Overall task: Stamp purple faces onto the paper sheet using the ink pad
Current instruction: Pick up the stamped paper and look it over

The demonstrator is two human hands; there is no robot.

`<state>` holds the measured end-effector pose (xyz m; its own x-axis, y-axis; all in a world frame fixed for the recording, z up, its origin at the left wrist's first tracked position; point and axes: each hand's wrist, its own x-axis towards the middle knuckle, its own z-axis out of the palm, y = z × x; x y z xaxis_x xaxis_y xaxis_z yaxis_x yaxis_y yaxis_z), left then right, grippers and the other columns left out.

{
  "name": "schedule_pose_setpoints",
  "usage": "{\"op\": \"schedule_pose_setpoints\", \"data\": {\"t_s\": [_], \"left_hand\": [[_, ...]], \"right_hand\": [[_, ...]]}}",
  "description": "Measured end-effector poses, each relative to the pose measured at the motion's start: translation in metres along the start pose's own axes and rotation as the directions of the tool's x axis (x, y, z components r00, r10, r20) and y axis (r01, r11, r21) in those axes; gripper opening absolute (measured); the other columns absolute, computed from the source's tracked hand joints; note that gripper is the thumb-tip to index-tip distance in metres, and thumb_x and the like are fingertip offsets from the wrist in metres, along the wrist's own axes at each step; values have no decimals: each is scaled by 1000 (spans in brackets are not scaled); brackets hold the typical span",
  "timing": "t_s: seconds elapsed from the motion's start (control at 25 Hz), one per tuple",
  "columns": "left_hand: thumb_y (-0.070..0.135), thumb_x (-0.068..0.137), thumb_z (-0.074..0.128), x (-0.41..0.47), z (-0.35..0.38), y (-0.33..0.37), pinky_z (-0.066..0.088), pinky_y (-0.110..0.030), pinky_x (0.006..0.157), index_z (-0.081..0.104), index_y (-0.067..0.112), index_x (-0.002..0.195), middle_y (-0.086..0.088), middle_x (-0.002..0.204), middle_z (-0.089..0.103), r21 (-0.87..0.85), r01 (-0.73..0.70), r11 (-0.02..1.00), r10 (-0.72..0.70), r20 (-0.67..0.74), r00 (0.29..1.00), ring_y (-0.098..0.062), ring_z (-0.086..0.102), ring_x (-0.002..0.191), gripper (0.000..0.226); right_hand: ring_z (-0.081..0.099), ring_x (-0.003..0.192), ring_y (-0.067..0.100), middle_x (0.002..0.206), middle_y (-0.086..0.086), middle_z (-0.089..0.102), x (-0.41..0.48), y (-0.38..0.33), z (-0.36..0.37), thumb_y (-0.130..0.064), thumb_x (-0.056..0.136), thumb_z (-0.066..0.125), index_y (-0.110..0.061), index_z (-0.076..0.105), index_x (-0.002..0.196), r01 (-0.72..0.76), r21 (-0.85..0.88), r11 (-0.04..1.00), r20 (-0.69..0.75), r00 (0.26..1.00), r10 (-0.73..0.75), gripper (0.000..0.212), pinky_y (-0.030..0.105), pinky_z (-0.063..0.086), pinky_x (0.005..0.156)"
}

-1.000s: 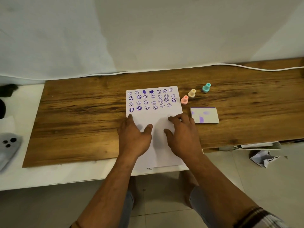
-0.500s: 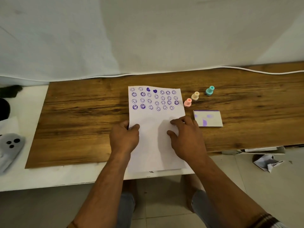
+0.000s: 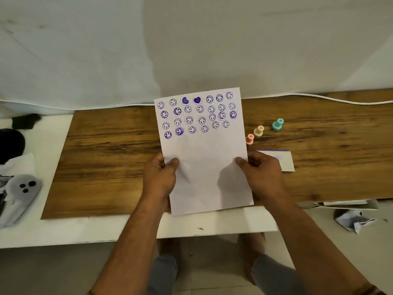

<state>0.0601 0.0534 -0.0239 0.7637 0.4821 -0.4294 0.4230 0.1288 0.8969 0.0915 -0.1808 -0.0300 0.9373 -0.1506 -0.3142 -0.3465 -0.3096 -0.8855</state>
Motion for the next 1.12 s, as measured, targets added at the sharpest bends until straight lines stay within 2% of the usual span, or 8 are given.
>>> {"op": "schedule_pose_setpoints", "data": {"t_s": [0.04, 0.12, 0.24, 0.32, 0.52, 0.72, 0.96, 1.12], "left_hand": [[1, 96, 65, 1, 0, -1, 59, -27, 73, 74, 14, 111, 6, 94, 78, 32, 1, 999, -1, -14, 1000, -7, 73, 78, 22], [2, 94, 68, 2, 0, -2, 59, -38, 85, 72, 10, 114, -5, 100, 79, 69, 3, 998, 1, -56, 998, -19, 74, 86, 22], [4, 91, 73, 1, 0, -2, 59, -45, 89, 72, 14, 98, -8, 96, 79, 51, -6, 999, 11, -103, 995, -24, 73, 85, 12], [7, 89, 76, 1, 0, -1, 60, -44, 88, 72, 21, 88, -5, 92, 79, 41, -5, 999, 10, -118, 993, -23, 73, 82, 15], [10, 85, 82, 3, 0, -2, 60, -38, 81, 74, 24, 80, -1, 85, 80, -8, -5, 1000, 4, -163, 987, -19, 73, 75, 17], [11, 84, 83, 3, 0, -1, 63, -37, 81, 76, 25, 81, 1, 87, 81, -9, -5, 1000, 3, -172, 985, -19, 76, 78, 16], [11, 83, 84, 2, 1, -1, 62, -36, 78, 75, 24, 82, 2, 85, 81, -23, 2, 1000, -7, -177, 984, -17, 75, 74, 16], [13, 82, 84, 2, 1, -2, 60, -32, 73, 75, 25, 81, 8, 77, 80, -15, 1, 1000, -4, -181, 983, -9, 74, 67, 15]], "right_hand": [[72, 85, 7, 80, -24, 75, 0, -1, 0, -30, 90, 80, -36, 74, 86, -17, 56, 998, -9, 1000, 18, 10, 33, 58, 77], [72, 86, 12, 86, -14, 78, 1, 0, -1, -28, 89, 83, -33, 77, 87, -32, 91, 995, -32, 999, 35, 7, 39, 61, 81], [73, 84, 13, 84, -12, 78, 1, 1, -2, -27, 87, 84, -33, 77, 85, -33, 107, 994, -40, 998, 37, 9, 42, 62, 82], [74, 80, 11, 79, -13, 79, 1, 0, -3, -25, 87, 85, -32, 77, 82, -36, 121, 992, -48, 998, 42, 11, 41, 62, 81], [73, 78, 6, 77, -19, 77, 2, -2, -3, -24, 86, 85, -33, 75, 80, -32, 163, 986, -71, 996, 44, 16, 33, 59, 77], [73, 86, 12, 86, -13, 79, 2, -2, -3, -26, 87, 84, -35, 75, 83, -22, 171, 985, -70, 997, 35, 13, 36, 60, 80], [71, 74, -2, 79, -21, 77, 1, -3, -4, -22, 87, 84, -34, 76, 85, -16, 193, 981, -63, 998, 28, 14, 31, 57, 75], [72, 77, 2, 82, -17, 78, 1, -2, -5, -24, 88, 83, -33, 77, 88, -20, 196, 980, -70, 997, 34, 12, 29, 57, 75]]}}
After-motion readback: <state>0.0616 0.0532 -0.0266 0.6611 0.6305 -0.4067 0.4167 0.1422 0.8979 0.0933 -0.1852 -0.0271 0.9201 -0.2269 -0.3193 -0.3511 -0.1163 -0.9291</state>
